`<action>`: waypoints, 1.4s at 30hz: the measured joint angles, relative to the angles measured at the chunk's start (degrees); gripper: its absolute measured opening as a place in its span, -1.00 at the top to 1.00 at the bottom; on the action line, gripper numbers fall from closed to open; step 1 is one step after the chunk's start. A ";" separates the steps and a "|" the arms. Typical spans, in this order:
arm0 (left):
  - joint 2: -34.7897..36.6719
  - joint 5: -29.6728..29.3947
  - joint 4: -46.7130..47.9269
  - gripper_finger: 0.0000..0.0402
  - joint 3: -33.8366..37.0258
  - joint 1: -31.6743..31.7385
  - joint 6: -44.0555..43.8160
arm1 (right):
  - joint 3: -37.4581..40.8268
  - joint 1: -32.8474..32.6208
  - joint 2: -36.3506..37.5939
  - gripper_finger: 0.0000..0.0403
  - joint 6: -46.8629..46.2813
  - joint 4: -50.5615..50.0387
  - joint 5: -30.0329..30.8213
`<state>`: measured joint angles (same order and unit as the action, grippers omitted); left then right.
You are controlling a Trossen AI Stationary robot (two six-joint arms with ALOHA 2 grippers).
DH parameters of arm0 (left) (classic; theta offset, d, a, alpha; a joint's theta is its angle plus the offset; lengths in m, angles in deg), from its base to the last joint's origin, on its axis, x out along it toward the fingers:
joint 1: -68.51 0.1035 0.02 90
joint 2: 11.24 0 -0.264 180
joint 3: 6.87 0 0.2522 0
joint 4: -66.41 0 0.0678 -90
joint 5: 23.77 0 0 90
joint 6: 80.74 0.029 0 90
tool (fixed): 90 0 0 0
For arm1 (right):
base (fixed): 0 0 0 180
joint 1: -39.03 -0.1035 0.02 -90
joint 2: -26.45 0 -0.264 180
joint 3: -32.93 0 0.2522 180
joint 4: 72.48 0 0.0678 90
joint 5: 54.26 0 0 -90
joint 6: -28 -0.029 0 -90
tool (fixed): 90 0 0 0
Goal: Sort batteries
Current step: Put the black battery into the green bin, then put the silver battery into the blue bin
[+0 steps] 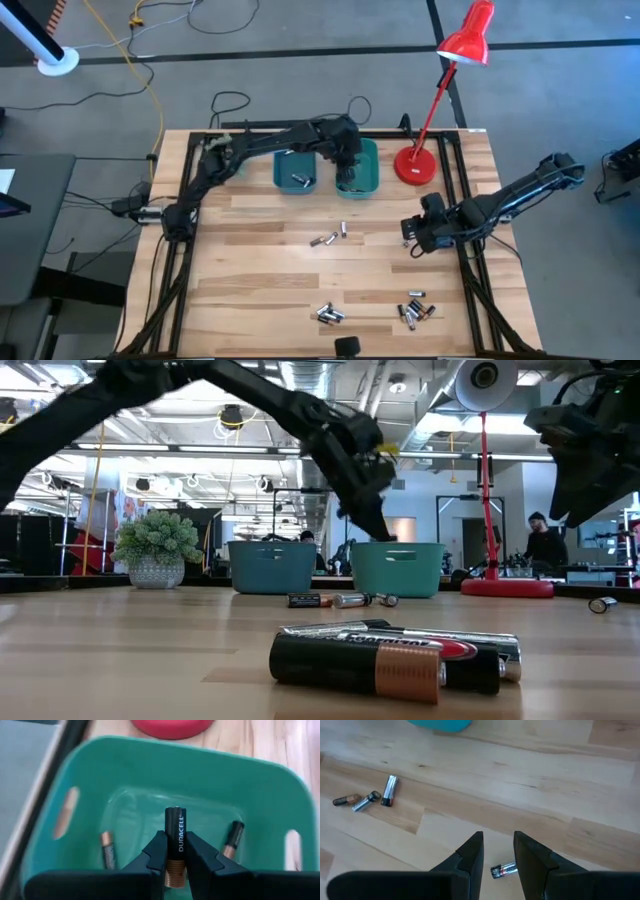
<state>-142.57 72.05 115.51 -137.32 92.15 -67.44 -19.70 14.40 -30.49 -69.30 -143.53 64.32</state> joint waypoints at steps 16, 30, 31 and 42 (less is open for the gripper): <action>-7.91 0.14 0.62 0.71 -7.16 0.43 2.11 | 0.00 -0.05 -0.50 0.38 -2.34 1.19 -0.17; -7.48 -1.93 1.40 0.40 -7.23 0.04 1.16 | 0.00 -0.01 -0.50 0.38 -2.80 1.19 -0.20; -7.50 -2.02 1.39 0.38 -7.23 0.04 1.16 | 0.00 -0.01 -0.50 0.38 -2.80 1.20 -0.20; -3.58 -3.69 1.32 0.35 -7.23 -0.01 2.32 | 0.02 -0.01 -0.50 0.38 -2.80 1.24 -0.17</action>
<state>-146.14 68.36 116.84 -144.55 92.15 -65.12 -19.68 14.39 -31.00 -72.10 -142.30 64.15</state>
